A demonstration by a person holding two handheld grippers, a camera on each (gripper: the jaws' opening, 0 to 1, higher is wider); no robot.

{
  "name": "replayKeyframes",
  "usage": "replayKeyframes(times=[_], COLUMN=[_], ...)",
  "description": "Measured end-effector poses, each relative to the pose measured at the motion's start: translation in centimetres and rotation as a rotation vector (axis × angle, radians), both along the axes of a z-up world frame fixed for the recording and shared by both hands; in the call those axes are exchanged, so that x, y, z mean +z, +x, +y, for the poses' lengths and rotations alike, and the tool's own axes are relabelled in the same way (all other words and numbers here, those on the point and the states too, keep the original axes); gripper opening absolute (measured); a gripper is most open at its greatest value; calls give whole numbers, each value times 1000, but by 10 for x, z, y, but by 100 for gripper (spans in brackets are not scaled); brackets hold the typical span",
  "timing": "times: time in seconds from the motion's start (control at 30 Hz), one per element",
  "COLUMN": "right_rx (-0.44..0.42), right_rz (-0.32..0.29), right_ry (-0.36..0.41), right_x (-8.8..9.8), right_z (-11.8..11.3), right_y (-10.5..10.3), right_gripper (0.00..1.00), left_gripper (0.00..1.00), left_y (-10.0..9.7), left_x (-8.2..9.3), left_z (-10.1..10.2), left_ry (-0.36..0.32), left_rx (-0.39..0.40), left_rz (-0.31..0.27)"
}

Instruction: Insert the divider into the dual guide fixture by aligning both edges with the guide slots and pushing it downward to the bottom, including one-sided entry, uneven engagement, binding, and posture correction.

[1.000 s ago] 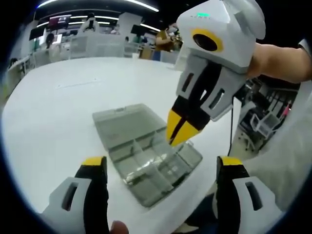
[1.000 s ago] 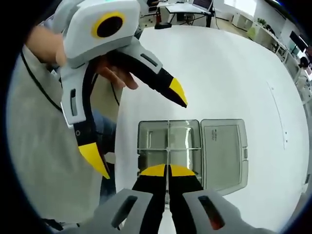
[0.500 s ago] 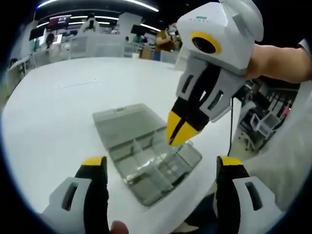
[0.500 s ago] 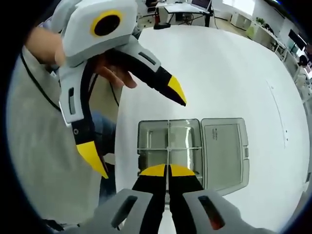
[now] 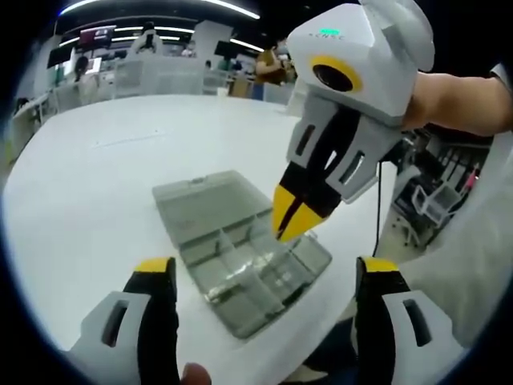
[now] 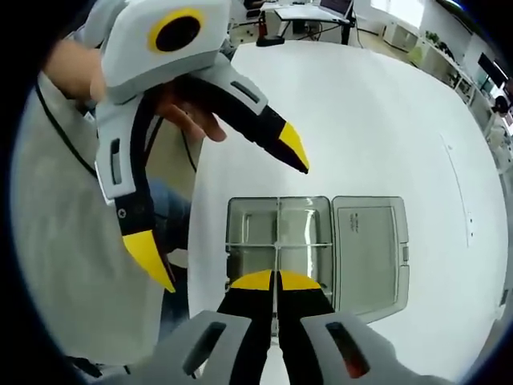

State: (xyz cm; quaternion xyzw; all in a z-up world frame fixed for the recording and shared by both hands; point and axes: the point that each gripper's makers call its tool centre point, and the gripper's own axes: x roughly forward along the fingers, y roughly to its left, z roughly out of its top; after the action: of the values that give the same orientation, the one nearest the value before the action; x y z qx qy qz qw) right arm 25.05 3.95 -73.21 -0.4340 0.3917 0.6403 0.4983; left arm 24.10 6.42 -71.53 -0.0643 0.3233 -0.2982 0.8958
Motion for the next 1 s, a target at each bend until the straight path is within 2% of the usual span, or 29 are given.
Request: replayKeyframes(times=[0.3,0.5,1.0], right_rx=[9,8,-9], right_rz=[-6,-9,-8], right_ry=[-12,3,-11], right_x=[0,6,3], right_z=[0,5,-2], right_y=[-1,-1,2], right_gripper=[0,0,0], left_gripper=[90,90,89], left_y=[1,0,0], left_x=[0,-1,-2], left_z=[0,-1,-2], left_ry=[1,0,0], left_rx=[-1,-2,-5], left_rz=[0,3,4])
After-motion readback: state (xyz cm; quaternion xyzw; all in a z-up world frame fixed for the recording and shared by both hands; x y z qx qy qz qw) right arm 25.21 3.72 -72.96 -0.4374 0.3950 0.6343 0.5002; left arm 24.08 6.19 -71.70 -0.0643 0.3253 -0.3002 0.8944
